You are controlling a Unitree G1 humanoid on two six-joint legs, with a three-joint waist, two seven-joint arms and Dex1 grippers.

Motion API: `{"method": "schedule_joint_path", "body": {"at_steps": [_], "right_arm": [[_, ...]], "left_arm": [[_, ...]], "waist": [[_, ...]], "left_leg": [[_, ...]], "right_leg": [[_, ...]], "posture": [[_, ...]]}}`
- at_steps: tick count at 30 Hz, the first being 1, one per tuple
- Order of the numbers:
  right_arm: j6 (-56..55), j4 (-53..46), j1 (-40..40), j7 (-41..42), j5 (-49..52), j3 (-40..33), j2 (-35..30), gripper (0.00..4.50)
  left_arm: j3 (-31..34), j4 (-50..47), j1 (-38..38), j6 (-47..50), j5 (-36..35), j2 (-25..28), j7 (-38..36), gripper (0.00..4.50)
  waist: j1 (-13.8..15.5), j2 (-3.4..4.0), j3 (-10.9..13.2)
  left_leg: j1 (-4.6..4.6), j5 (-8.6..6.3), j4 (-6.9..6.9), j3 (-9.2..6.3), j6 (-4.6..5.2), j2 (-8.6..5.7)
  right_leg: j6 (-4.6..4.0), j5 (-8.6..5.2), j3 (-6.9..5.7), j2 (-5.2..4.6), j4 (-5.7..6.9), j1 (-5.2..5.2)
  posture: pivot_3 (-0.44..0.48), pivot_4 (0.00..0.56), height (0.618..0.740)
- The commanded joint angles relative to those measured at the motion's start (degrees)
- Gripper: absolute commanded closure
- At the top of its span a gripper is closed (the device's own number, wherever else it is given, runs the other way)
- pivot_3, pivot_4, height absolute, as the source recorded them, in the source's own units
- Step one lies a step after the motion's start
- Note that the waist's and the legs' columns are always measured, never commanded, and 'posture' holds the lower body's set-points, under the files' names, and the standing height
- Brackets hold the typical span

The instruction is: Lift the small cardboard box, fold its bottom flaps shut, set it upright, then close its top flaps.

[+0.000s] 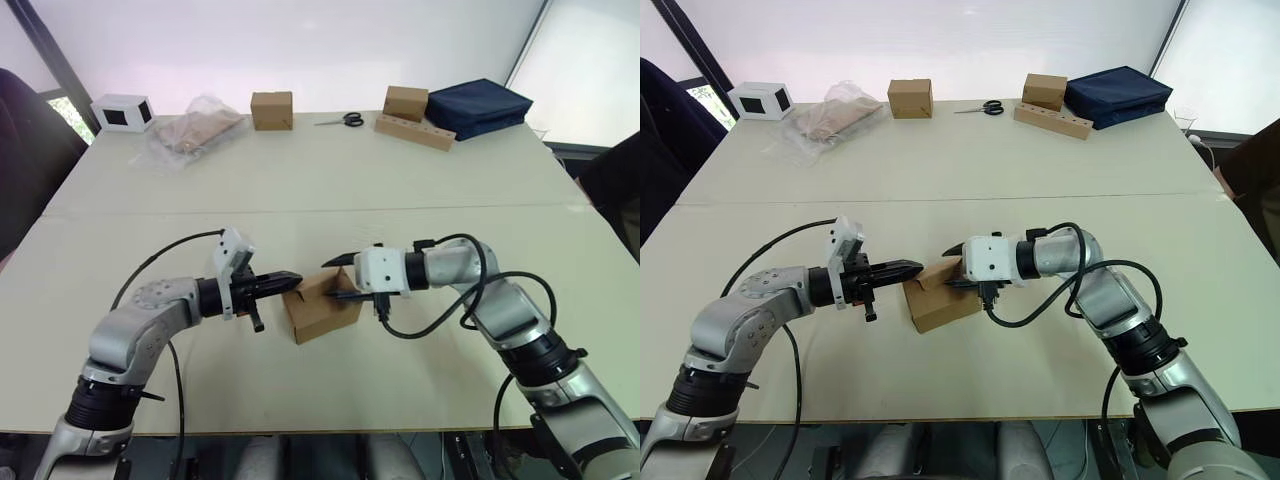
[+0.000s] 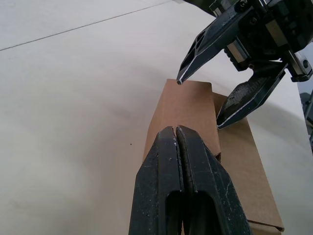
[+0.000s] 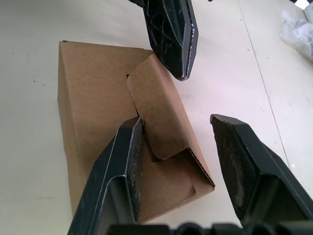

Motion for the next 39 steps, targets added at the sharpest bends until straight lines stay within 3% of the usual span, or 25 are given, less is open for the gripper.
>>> {"method": "schedule_joint_path", "body": {"at_steps": [1,18,39], "right_arm": [[-0.25,-0.09,-0.79,-0.36,0.18,-0.59,0.65,2.29],[4.55,-3.51,0.7,3.57,3.08,-0.39,-0.43,2.29],[19.62,-7.58,2.04,6.18,9.59,0.15,-1.84,2.29]], "left_arm": [[-0.23,-0.76,0.06,-1.49,1.17,1.09,-0.75,4.5],[-3.15,-1.09,0.79,-5.27,5.48,1.51,-1.78,4.5],[-4.28,-2.45,-0.97,-5.72,6.15,4.02,-4.86,4.5]], "waist": [[-0.01,0.0,0.0],[0.04,0.0,0.0],[0.03,0.0,0.0]], "left_leg": [[0.0,0.0,0.0,0.0,0.0,0.0],[0.0,0.0,0.0,0.0,0.01,0.0],[0.0,-0.03,0.0,-0.01,0.06,0.0]], "right_leg": [[0.0,0.0,0.0,0.0,0.0,0.0],[0.0,0.0,0.0,0.0,0.0,0.01],[0.0,0.0,0.0,0.0,0.0,0.01]], "posture": [[0.0,0.15,0.74],[0.0,0.15,0.74],[0.0,0.15,0.74]]}}
